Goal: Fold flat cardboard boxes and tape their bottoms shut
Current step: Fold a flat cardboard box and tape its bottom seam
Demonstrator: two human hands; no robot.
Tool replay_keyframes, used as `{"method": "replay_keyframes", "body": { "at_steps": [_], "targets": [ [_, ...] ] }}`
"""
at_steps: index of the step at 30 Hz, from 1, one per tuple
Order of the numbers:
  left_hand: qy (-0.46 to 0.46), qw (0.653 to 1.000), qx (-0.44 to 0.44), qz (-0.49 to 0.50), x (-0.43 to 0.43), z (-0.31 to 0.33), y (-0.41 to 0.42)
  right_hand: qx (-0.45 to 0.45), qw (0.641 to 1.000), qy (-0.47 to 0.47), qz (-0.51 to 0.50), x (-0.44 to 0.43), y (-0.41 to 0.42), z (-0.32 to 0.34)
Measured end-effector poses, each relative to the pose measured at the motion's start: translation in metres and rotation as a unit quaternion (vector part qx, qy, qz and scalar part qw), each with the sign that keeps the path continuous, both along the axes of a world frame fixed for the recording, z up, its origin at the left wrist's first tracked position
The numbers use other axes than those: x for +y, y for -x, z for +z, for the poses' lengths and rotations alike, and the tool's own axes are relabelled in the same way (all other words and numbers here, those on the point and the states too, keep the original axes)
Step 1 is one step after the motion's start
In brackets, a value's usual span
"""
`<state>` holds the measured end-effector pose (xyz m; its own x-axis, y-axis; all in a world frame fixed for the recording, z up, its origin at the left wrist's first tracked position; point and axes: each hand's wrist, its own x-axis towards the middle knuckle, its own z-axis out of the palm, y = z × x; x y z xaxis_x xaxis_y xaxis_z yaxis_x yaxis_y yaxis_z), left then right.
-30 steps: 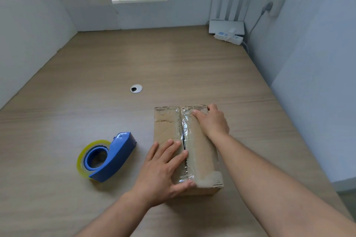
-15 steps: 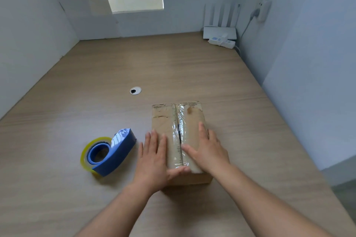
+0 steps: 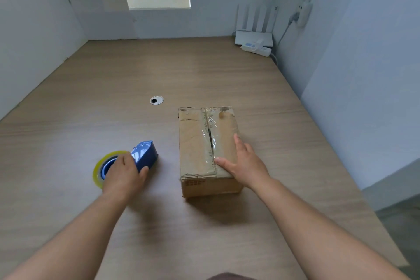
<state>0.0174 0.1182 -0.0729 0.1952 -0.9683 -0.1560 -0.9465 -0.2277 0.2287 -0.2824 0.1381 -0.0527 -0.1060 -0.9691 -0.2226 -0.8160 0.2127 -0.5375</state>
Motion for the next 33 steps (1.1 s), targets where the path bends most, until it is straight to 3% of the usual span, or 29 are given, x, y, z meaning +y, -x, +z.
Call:
{"method": "replay_keyframes", "body": {
  "at_steps": [2,11,19,23,27,30,33],
  "targets": [
    [-0.05,0.999,-0.015,-0.004,-0.004,-0.007,-0.005,0.001,1.0,-0.005,0.006,-0.005,-0.001,0.002],
    [-0.077,0.995,-0.013,0.067,-0.024,-0.015,-0.011,0.022,1.0,-0.012,0.014,-0.007,-0.001,0.004],
    [-0.086,0.99,0.067,0.084,-0.032,-0.007,-0.02,0.037,0.999,-0.014,0.018,-0.007,0.0,0.006],
    [-0.032,0.985,0.169,0.023,-0.03,0.015,-0.013,0.041,0.999,-0.012,0.032,-0.008,0.002,0.005],
    [-0.018,0.922,0.387,-0.01,-0.017,0.06,0.003,-0.019,1.0,-0.01,0.006,-0.011,0.004,0.01],
    [-0.028,0.892,0.445,-0.077,-0.006,0.087,0.011,-0.056,0.995,0.082,-0.028,-0.011,0.002,0.029],
    [-0.034,0.876,0.462,-0.136,0.003,0.104,0.021,-0.232,0.961,0.147,-0.022,-0.003,-0.007,0.061]
  ]
}}
